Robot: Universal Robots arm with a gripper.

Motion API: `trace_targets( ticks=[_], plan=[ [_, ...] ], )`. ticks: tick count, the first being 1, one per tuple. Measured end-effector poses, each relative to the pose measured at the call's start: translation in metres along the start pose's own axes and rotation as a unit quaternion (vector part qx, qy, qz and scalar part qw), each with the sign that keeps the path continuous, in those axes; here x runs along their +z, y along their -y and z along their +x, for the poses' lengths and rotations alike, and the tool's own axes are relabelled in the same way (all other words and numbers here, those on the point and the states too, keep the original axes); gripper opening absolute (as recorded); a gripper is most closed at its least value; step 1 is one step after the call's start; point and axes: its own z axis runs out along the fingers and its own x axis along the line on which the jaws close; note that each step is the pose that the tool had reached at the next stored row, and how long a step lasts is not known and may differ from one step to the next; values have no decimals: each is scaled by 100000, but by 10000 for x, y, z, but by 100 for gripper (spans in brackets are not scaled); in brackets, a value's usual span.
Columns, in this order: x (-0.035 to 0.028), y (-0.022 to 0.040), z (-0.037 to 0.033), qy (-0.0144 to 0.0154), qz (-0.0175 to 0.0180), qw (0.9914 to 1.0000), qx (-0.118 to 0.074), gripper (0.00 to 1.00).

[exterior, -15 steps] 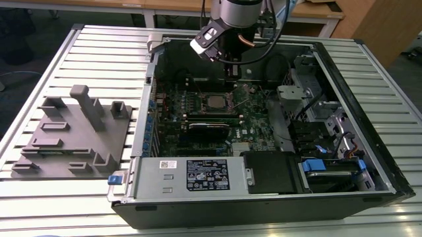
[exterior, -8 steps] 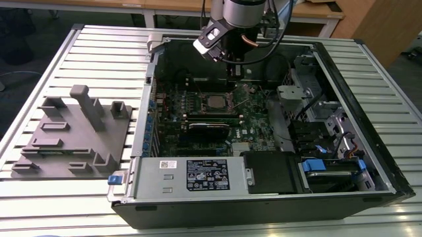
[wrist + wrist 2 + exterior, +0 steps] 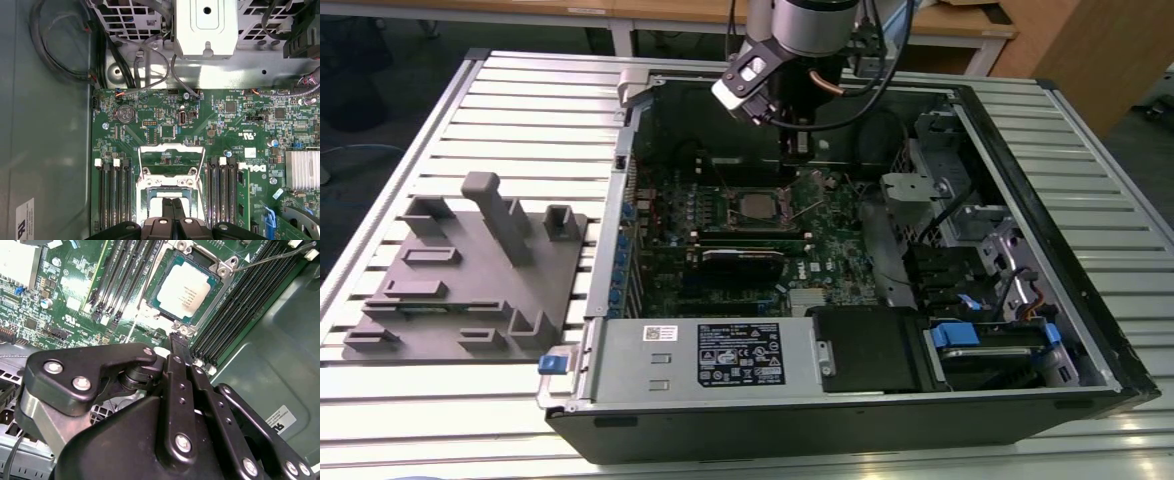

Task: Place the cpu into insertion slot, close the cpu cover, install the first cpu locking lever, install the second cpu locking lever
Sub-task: 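Close the cpu cover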

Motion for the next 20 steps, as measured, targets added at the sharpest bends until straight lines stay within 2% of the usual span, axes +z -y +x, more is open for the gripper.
trace_targets(
  ticks=[8, 20],
  plan=[
    [1, -49, 1, -3, 0, 100000, 10, 11],
    [-24, -51, 1, -3, 0, 100000, 12, 11]
  ],
)
